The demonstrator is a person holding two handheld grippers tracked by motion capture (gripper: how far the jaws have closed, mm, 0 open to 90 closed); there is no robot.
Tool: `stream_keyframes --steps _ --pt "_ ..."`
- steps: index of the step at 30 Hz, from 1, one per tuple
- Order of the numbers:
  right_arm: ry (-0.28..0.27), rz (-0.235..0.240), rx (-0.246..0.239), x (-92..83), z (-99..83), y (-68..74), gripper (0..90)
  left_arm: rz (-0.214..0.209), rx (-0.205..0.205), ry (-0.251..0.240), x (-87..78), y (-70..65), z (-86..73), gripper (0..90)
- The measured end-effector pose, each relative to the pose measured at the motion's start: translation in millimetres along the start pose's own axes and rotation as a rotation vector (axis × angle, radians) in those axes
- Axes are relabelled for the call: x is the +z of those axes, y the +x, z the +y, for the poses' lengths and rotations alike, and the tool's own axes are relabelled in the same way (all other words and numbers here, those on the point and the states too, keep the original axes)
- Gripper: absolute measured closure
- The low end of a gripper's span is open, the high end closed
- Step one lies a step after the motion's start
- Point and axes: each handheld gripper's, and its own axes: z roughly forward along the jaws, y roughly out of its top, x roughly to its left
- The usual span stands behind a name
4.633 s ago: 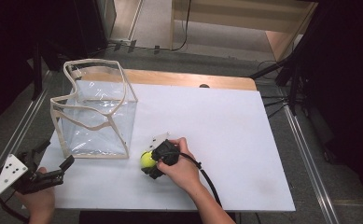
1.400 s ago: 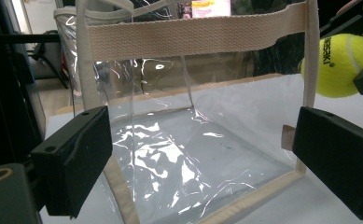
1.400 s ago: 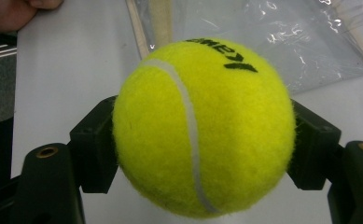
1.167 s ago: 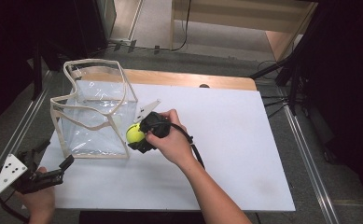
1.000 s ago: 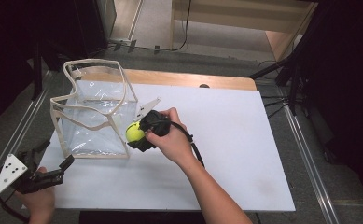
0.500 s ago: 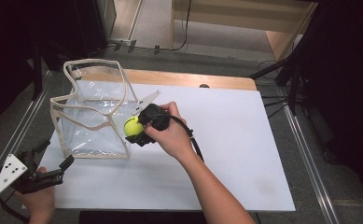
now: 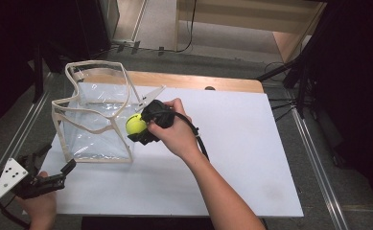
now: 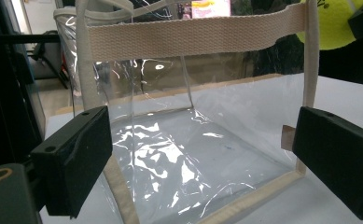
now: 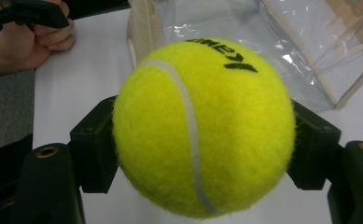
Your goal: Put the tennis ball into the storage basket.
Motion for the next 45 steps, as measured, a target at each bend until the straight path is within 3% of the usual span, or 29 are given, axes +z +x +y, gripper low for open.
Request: stream_keyframes --steps 45 --pt "-0.035 -0.021 -0.003 -26.9 42.3 -10.7 23.6 0.0 -0.007 -0.006 0.2 0.4 -0.1 5.3"
